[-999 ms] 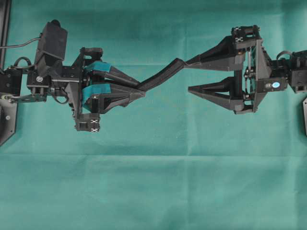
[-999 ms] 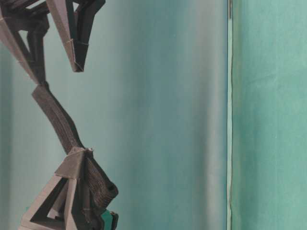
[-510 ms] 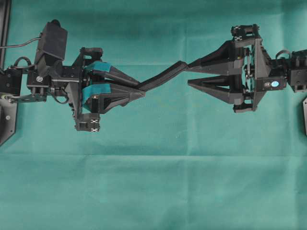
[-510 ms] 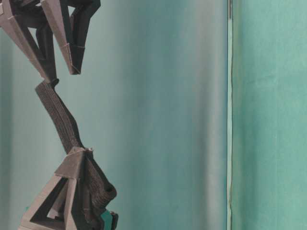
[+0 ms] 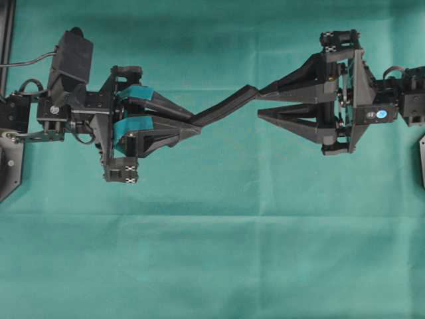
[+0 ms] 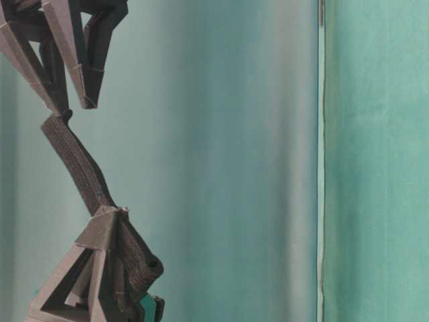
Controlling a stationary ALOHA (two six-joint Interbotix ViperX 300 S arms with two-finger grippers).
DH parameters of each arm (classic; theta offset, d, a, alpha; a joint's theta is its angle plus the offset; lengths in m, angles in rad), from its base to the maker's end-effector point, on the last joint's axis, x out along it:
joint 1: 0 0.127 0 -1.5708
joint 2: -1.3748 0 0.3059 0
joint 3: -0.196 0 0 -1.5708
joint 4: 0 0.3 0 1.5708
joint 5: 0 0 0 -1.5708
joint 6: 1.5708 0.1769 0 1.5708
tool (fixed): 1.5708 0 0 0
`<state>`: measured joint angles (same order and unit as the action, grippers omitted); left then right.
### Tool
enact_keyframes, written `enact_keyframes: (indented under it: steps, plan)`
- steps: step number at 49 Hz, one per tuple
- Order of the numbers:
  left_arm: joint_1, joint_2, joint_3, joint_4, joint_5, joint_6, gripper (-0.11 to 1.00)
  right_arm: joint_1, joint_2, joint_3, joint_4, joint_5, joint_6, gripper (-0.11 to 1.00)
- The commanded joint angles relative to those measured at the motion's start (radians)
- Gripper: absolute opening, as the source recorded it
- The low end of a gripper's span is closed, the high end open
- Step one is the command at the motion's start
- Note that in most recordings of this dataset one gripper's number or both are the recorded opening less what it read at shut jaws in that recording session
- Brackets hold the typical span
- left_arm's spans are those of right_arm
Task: Peel off the Velcro with your right arm.
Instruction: 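Close the right gripper on the strap's free end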
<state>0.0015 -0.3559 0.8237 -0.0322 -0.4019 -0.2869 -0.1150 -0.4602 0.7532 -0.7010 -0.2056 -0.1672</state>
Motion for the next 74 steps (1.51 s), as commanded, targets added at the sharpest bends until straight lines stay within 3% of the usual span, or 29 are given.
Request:
enact_keyframes:
  steps: [1, 57, 65, 74]
  plan:
    - [0.0, -0.008, -0.017, 0.002, -0.003, 0.002, 0.13, -0.008, -0.003, -0.028, 0.003, -0.006, -0.002, 0.5]
    - [-0.006, -0.006, -0.017, 0.002, 0.012, 0.002, 0.13, -0.026, 0.025, -0.051, 0.0, -0.028, -0.006, 0.48]
    - [-0.006, -0.006, -0.017, 0.002, 0.012, 0.003, 0.13, -0.025, 0.025, -0.051, -0.002, -0.04, -0.008, 0.43]
    - [-0.008, -0.006, -0.017, 0.002, 0.012, 0.003, 0.13, -0.025, 0.025, -0.051, -0.002, -0.043, -0.008, 0.27]
